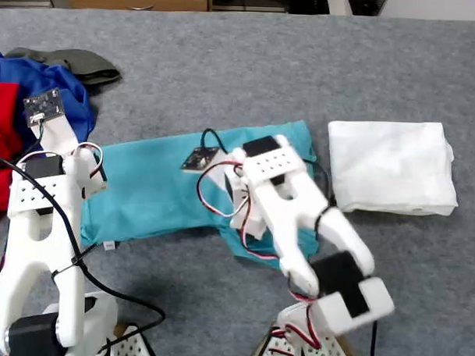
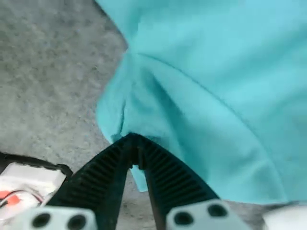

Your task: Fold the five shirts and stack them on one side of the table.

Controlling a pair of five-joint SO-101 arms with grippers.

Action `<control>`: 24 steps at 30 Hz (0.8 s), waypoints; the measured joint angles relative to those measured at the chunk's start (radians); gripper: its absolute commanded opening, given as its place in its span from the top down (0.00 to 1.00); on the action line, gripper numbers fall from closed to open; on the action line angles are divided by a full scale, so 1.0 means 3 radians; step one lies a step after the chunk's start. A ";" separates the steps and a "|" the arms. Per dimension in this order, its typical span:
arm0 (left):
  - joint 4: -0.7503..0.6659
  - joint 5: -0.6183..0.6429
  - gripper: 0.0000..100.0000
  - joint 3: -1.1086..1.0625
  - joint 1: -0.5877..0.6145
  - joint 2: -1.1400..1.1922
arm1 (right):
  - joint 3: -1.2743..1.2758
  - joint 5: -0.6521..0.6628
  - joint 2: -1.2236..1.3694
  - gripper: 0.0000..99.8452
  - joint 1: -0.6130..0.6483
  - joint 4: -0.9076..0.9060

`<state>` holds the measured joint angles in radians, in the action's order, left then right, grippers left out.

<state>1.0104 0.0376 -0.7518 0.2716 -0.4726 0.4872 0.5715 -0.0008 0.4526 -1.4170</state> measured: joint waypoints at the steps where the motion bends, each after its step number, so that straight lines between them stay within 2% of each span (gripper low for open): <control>1: 0.0000 0.0000 0.98 0.0000 0.0000 0.0000 | 0.0015 0.0000 -0.0087 1.00 0.0000 -0.0005; 6: 0.0000 0.0000 0.98 0.0000 0.0000 0.0000 | 0.0015 0.0143 -0.0583 1.00 0.0000 -0.0066; 11: 0.0000 0.0000 0.98 0.0000 0.0000 0.0000 | -0.0077 0.0179 -0.0716 1.00 -0.0261 0.0082; 20: 0.0000 0.0000 0.98 0.0000 0.0000 0.0000 | -0.0077 0.0245 0.0169 1.00 -0.0455 0.0486; 24: 0.0000 0.0000 0.98 0.0000 0.0000 0.0000 | -0.0077 0.0245 0.0240 1.00 -0.0557 0.0527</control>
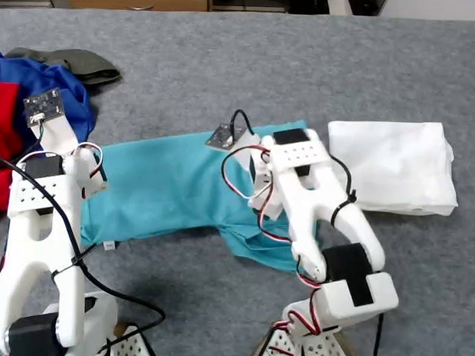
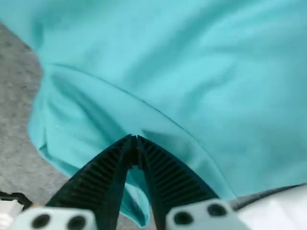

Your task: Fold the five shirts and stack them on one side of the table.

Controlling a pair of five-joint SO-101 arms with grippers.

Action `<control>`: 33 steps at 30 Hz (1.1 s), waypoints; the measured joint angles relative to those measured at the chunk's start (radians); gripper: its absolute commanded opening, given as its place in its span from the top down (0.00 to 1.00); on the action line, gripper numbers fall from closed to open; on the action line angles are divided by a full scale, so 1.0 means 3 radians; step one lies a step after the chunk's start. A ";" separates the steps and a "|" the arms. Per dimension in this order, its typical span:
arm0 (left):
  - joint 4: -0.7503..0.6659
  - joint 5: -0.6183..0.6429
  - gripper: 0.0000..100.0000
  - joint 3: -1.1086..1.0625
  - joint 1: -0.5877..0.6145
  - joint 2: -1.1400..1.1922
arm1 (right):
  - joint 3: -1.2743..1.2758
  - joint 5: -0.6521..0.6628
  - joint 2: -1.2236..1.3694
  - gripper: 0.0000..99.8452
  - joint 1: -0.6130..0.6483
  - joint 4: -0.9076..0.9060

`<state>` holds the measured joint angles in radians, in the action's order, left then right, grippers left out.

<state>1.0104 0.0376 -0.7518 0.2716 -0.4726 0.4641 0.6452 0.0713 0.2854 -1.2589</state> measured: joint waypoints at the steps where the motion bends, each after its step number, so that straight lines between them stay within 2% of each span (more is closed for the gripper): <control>1: 0.0000 0.0000 0.98 0.0000 0.0000 0.0000 | 0.0015 0.0015 0.0000 1.00 -0.0005 0.0005; 11: 0.0000 0.0000 0.98 0.0000 0.0000 0.0000 | 0.0624 0.0077 -0.0486 1.00 0.0133 -0.0051; 19: 0.0000 0.0000 0.98 0.0000 0.0000 0.0000 | 0.0931 0.0041 -0.0808 1.00 0.0619 -0.0066; 26: 0.0000 0.0000 0.98 0.0000 0.0000 0.0000 | 0.0951 -0.0087 -0.0552 1.00 0.0711 0.0133; 33: 0.0000 0.0000 0.98 0.0000 0.0000 0.0000 | 0.0910 -0.0092 -0.0363 1.00 0.0757 -0.0026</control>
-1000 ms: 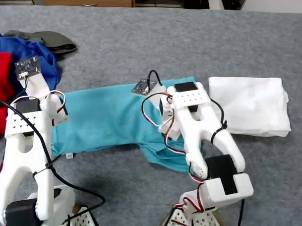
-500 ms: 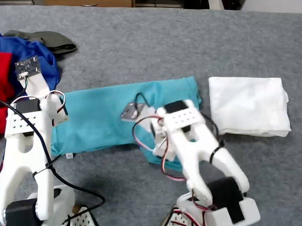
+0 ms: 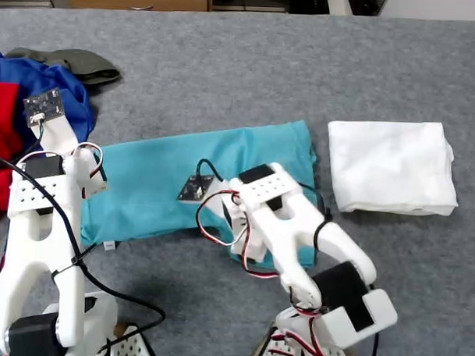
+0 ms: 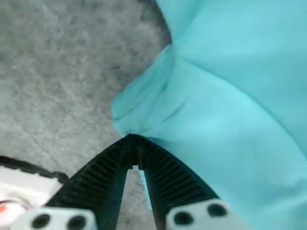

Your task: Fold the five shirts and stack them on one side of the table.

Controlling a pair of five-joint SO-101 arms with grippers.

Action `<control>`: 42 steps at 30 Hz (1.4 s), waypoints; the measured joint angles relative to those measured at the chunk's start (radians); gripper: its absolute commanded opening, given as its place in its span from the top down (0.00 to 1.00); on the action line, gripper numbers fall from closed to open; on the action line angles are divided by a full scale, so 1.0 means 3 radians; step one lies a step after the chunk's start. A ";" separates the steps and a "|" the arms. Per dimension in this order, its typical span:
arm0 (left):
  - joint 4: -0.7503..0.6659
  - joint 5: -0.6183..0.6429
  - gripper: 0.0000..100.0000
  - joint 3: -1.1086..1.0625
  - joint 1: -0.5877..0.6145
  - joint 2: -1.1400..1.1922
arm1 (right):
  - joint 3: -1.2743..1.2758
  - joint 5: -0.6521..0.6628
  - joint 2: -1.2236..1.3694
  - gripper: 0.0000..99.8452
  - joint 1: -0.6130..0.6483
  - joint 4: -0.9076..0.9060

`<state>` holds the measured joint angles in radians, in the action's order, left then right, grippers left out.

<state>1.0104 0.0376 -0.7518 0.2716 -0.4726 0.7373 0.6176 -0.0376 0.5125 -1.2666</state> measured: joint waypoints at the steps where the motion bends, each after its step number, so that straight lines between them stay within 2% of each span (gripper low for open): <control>1: 0.0000 0.0000 0.98 0.0000 0.0000 0.0000 | -0.0061 0.0000 -0.0051 1.00 -0.0015 -0.0082; 7: 0.0005 0.0000 0.98 0.0072 0.0000 0.0010 | -0.0910 0.0041 -0.0619 1.00 -0.0609 -0.0465; 13: 0.0015 0.0000 0.98 0.0557 -0.0026 0.0153 | -0.1862 0.0097 -0.0363 1.00 -0.1008 -0.0450; 16: 0.0005 0.0123 0.98 0.0880 -0.0087 0.0419 | -0.2158 0.0020 0.0077 1.00 -0.1079 -0.0194; 22: -0.0481 0.0455 0.98 0.1156 -0.0118 0.1401 | -0.2491 -0.0394 0.1095 1.00 -0.1243 0.0803; 26: -0.0629 0.0404 0.98 0.1330 -0.0118 0.1897 | -0.2833 -0.0547 0.1749 1.00 -0.1376 0.1253; 30: -0.0660 0.0404 0.98 0.1422 -0.0036 0.2209 | -0.3478 -0.0583 0.2363 1.00 -0.1580 0.1141; 34: -0.0650 0.0409 0.98 0.1591 0.0123 0.2521 | -0.4235 -0.0583 0.2926 1.00 -0.1754 0.0665; 38: -0.0430 0.0414 0.98 0.1897 0.0153 0.2726 | -0.4987 -0.0578 0.3319 1.00 -0.1759 0.0184; 42: -0.0414 0.0414 0.98 0.1974 0.0199 0.2762 | -0.5483 -0.0578 0.3555 1.00 -0.1765 -0.0087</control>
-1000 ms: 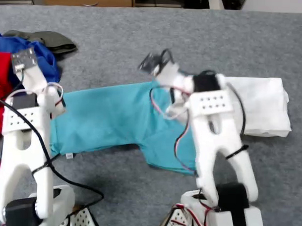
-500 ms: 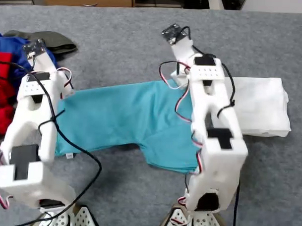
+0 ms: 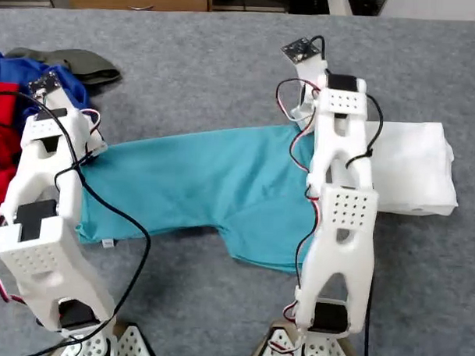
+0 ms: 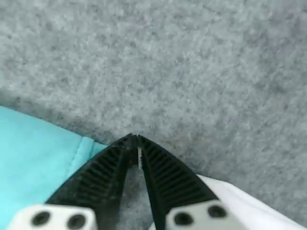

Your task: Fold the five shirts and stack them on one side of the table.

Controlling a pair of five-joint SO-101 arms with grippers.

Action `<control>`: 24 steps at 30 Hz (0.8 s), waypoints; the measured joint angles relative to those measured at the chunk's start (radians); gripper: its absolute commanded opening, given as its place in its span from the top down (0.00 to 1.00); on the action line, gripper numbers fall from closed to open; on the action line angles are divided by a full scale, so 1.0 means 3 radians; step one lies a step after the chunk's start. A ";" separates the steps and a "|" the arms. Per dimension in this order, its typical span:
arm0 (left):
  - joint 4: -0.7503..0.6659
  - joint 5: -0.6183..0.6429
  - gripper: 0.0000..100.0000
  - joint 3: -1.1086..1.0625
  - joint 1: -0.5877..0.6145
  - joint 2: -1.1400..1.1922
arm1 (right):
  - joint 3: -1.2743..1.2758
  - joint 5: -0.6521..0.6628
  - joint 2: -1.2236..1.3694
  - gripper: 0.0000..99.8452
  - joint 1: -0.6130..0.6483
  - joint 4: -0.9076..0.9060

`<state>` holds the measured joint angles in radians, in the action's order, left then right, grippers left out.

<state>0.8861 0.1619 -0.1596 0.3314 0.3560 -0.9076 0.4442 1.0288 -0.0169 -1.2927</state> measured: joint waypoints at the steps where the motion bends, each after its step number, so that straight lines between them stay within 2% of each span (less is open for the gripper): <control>1: 0.0000 0.0000 0.98 0.0000 0.0015 0.0000 | -0.0092 -0.0020 0.0031 1.00 0.0000 -0.0046; 7: -0.0005 0.0000 0.98 0.0000 0.0026 -0.0143 | -0.0552 -0.0179 0.0061 1.00 0.0000 -0.0307; 17: 0.0000 -0.0005 0.98 -0.0317 -0.0118 -0.1095 | -0.1171 -0.0332 0.0092 1.00 -0.0005 -0.0762; 24: -0.0373 -0.0005 0.98 -0.0711 0.0046 -0.1059 | -0.1366 -0.0419 0.0092 1.00 0.0128 -0.1002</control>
<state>0.7741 0.1603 -0.3728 0.3452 0.0384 -1.3172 0.3184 1.0564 0.0215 -1.5934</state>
